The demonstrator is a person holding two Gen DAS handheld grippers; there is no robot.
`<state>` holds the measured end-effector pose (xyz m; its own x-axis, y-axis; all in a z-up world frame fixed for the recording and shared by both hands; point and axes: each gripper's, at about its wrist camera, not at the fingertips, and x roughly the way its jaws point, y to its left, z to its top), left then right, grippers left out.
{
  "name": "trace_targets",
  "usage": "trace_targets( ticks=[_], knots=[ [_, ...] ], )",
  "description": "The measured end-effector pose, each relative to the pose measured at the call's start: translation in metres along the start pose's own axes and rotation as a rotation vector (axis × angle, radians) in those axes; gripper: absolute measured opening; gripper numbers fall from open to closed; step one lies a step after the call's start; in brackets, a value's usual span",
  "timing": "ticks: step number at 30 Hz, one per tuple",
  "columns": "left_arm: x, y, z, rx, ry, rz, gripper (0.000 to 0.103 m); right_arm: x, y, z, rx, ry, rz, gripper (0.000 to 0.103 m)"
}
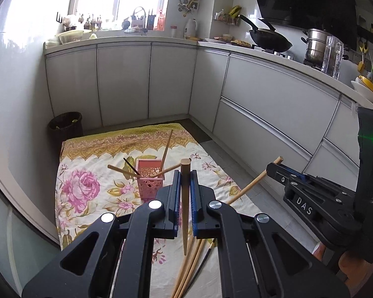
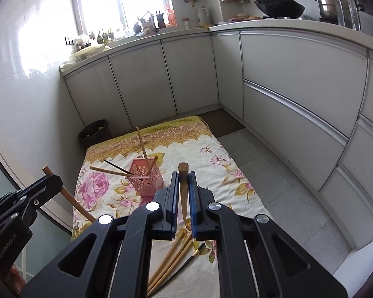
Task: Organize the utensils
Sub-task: 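Lift the left gripper's chopstick upright over the pink cup while the right gripper carries its chopstick there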
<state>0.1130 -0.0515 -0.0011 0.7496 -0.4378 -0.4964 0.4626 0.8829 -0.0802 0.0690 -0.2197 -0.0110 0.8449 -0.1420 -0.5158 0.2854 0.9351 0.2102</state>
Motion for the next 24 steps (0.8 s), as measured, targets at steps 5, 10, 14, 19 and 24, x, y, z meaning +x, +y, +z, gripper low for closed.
trace_targets(
  ticks=[5,10,14,19,24],
  knots=[
    [0.009,0.004,0.023,0.003,-0.023,0.014,0.006,0.005,0.009,0.032,-0.019,-0.018,0.013,0.008],
    [0.023,0.011,0.044,0.003,-0.043,0.019,0.006,0.012,0.016,0.059,-0.035,-0.027,0.03,0.008],
    [0.031,0.016,0.06,0.008,-0.062,0.024,0.006,0.019,0.02,0.079,-0.039,-0.026,0.047,0.008],
    [0.039,0.025,0.087,0.007,-0.099,0.04,0.006,0.022,0.026,0.111,-0.024,-0.025,0.094,0.008],
    [0.048,0.034,0.112,0.009,-0.129,0.073,0.006,0.018,0.042,0.145,-0.022,-0.069,0.138,0.008]
  ],
)
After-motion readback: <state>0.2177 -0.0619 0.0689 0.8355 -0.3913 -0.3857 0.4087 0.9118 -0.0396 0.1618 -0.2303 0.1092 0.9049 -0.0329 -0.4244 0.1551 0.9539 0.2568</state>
